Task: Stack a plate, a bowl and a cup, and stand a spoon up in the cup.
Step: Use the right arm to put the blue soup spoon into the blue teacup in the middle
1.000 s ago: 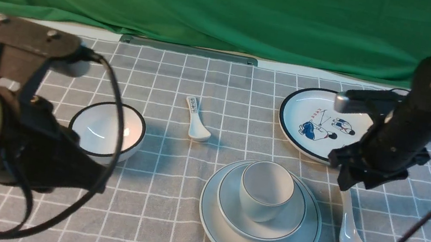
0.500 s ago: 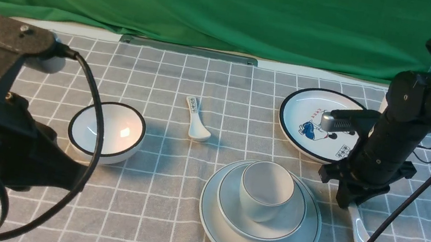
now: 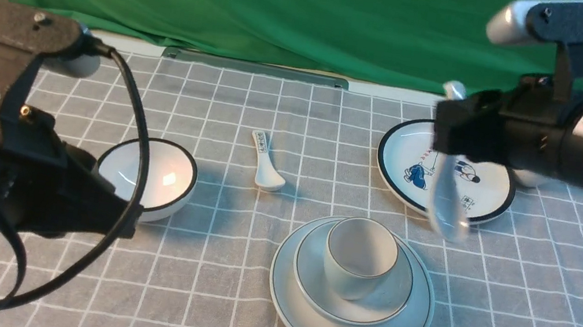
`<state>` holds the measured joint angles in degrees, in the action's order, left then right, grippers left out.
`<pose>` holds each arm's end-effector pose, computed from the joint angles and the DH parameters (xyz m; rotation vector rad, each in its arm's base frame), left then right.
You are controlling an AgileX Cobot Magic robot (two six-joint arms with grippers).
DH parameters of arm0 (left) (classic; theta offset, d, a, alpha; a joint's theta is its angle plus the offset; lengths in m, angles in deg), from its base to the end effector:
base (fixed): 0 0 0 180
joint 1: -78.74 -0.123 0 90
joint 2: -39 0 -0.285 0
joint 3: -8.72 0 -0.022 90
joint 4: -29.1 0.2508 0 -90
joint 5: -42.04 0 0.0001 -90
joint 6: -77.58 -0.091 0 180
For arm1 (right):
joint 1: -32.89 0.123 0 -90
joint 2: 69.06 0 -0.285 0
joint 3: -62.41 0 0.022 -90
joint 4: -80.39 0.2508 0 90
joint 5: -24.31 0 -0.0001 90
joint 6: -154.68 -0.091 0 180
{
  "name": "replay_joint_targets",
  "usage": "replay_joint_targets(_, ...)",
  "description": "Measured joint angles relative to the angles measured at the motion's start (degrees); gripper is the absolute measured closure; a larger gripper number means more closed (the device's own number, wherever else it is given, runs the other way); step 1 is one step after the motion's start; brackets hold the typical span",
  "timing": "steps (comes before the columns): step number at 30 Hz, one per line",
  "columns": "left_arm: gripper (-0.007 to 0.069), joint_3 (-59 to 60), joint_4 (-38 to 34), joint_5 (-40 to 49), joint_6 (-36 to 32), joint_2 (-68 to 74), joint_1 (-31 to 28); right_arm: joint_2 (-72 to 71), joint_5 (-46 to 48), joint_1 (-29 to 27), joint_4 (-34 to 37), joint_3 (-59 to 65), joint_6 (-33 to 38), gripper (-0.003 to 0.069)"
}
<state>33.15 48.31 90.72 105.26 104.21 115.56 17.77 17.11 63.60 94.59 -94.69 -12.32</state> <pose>0.1668 -0.0968 0.3411 0.3361 2.3336 -0.1404 0.2735 0.1592 0.3234 -0.4407 1.7538 0.3691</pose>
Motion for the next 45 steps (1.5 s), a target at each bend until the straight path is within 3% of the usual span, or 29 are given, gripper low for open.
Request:
replay_joint_targets(5,0.0615,0.00,0.02,-0.31,0.00,0.00,0.00,2.73,-18.62,7.49,0.05,7.26,0.55,0.0471)
replay_joint_targets(10,0.0615,0.00,0.07,0.07,0.00,0.00,0.00,6.87,-24.63,8.49,0.11,8.12,1.09,0.0471)
replay_joint_targets(35,0.0615,0.00,0.71,-0.04,0.00,0.00,0.00,12.69,-18.73,8.49,0.25,8.31,1.03,0.0469)
replay_joint_targets(38,0.0615,0.00,0.71,-0.04,0.00,0.00,0.00,12.69,-17.42,8.49,0.25,8.31,1.03,0.0426)
replay_joint_targets(41,0.0615,0.00,0.97,-0.04,0.00,0.00,0.00,11.94,-12.42,8.49,0.25,8.31,0.98,0.0265)
replay_joint_targets(43,0.0615,0.00,1.20,-0.04,0.00,0.00,0.00,10.74,-9.90,8.49,0.25,8.31,0.98,0.0197)
replay_joint_targets(45,0.0615,0.00,1.39,-0.04,0.00,0.00,0.00,7.94,-7.04,8.49,0.25,8.31,1.09,0.0173)
